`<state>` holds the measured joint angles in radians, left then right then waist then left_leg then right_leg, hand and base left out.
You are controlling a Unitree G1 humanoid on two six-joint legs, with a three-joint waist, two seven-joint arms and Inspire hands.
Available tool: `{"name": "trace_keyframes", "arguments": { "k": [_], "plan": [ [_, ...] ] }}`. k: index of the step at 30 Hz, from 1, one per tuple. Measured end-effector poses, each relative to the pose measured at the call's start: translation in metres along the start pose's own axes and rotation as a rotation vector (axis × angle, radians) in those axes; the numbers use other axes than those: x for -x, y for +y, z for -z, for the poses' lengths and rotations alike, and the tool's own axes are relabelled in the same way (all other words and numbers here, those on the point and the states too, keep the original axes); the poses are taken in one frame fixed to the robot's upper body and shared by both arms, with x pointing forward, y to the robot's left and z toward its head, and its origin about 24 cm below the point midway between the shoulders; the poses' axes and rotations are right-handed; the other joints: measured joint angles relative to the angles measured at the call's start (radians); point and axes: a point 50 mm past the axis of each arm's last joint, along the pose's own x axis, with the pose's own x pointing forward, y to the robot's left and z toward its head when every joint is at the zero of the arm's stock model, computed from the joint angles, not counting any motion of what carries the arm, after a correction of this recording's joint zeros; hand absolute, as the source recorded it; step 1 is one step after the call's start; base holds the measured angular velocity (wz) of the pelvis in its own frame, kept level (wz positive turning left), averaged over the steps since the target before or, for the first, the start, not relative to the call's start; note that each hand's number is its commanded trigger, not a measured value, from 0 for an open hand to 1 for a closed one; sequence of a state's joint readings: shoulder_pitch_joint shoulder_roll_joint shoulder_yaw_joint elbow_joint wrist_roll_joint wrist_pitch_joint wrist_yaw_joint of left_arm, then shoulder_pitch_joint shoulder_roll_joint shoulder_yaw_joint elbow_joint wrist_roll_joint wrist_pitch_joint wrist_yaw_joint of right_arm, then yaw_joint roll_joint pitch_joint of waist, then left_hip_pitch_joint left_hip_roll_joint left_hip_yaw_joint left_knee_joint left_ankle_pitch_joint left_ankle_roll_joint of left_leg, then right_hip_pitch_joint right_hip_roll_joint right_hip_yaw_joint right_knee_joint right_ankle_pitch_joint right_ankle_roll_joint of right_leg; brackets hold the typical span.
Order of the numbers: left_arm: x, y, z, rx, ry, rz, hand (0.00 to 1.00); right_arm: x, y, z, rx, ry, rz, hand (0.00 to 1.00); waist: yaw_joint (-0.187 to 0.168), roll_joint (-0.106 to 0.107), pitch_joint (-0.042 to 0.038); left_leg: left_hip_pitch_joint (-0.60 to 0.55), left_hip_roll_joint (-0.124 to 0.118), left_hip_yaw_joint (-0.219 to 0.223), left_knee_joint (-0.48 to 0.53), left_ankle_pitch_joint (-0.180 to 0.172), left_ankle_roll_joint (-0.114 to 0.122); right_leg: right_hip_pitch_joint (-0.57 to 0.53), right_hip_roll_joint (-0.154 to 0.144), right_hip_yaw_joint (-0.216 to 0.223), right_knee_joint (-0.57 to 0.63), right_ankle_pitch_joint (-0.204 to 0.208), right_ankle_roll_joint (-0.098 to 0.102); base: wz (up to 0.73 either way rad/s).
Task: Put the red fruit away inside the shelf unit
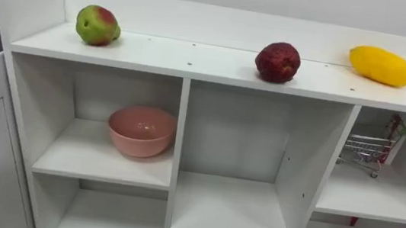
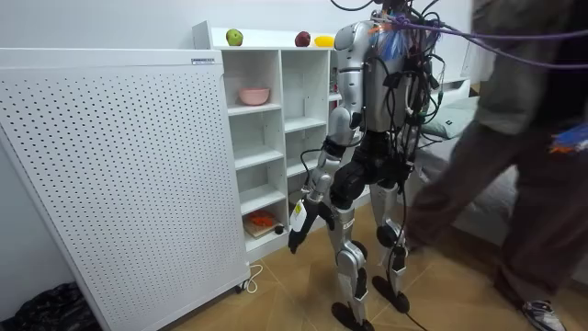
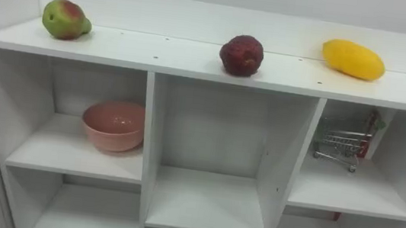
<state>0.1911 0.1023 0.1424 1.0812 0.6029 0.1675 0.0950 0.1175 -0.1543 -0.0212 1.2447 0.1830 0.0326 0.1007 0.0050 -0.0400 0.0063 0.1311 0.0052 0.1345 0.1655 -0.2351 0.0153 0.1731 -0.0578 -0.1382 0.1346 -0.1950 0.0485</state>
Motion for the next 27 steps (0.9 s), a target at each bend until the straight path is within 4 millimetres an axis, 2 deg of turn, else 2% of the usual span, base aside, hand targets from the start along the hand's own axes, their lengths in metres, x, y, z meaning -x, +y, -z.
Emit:
{"name": "trace_keyframes", "arguments": {
  "k": [9, 15, 18, 21, 23, 24, 26, 27],
  "plan": [
    [0.0, 0.0, -0.003, 0.017, -0.017, 0.0, 0.0, 0.0, -0.001, -0.001, -0.029, -0.019, 0.035, 0.0, -0.004, 0.009, -0.0009, 0.002, 0.0, 0.003, 0.001, 0.0, 0.0, 0.001, 0.0, 0.009, 0.0, 0.0, 0.0, 0.0],
    [0.0, 0.001, -0.004, 0.035, -0.03, -0.009, 0.0, 0.0, -0.004, -0.001, -0.203, -0.029, 0.068, 0.0, -0.014, 0.018, -0.0021, 0.001, 0.0, 0.002, 0.002, 0.0, 0.0, 0.003, 0.0, 0.013, 0.001, 0.0, 0.0, 0.0],
    [0.0, 0.003, -0.004, 0.071, -0.036, -0.013, 0.0, 0.0, -0.01, -0.009, -0.342, -0.061, 0.104, 0.0, -0.029, 0.016, -0.0024, 0.002, -0.002, 0.003, 0.002, 0.001, 0.0, 0.006, -0.001, 0.013, 0.001, 0.0, 0.0, 0.0],
    [-0.001, 0.008, -0.007, 0.103, -0.058, -0.028, 0.0, 0.002, -0.019, -0.04, -0.488, -0.167, 0.158, 0.0, -0.041, 0.012, 0.0004, 0.002, -0.003, 0.006, 0.004, 0.001, 0.001, 0.001, -0.003, -0.002, 0.001, 0.0, 0.0, -0.05],
    [-0.001, 0.016, -0.008, 0.142, -0.07, -0.072, 0.0, 0.012, -0.031, -0.092, -0.544, -0.343, 0.209, 0.0, -0.051, 0.008, 0.0026, 0.0, -0.003, 0.015, 0.007, 0.002, 0.001, -0.002, -0.003, -0.002, 0.002, 0.0, 0.0, -0.11],
    [-0.001, 0.018, -0.008, 0.142, -0.075, -0.084, 0.0, 0.016, -0.034, -0.106, -0.548, -0.395, 0.223, 0.0, -0.051, 0.007, 0.0027, -0.001, -0.002, 0.018, 0.007, 0.002, 0.001, -0.003, -0.003, -0.002, 0.002, 0.0, 0.0, -0.12],
    [-0.001, 0.022, -0.009, 0.152, -0.088, -0.111, 0.0, 0.043, -0.044, -0.157, -0.548, -0.634, 0.264, 0.0, -0.054, 0.004, 0.0, 0.001, -0.001, 0.029, 0.007, 0.002, 0.001, -0.016, -0.003, 0.004, 0.005, 0.0, 0.0, -0.08],
    [-0.001, 0.023, -0.009, 0.152, -0.09, -0.114, 0.0, 0.051, -0.046, -0.167, -0.539, -0.692, 0.273, 0.0, -0.054, 0.002, -0.0002, 0.0, -0.001, 0.029, 0.007, 0.002, 0.001, -0.017, -0.002, 0.003, 0.005, 0.0, 0.0, 0.0]
  ]
}}
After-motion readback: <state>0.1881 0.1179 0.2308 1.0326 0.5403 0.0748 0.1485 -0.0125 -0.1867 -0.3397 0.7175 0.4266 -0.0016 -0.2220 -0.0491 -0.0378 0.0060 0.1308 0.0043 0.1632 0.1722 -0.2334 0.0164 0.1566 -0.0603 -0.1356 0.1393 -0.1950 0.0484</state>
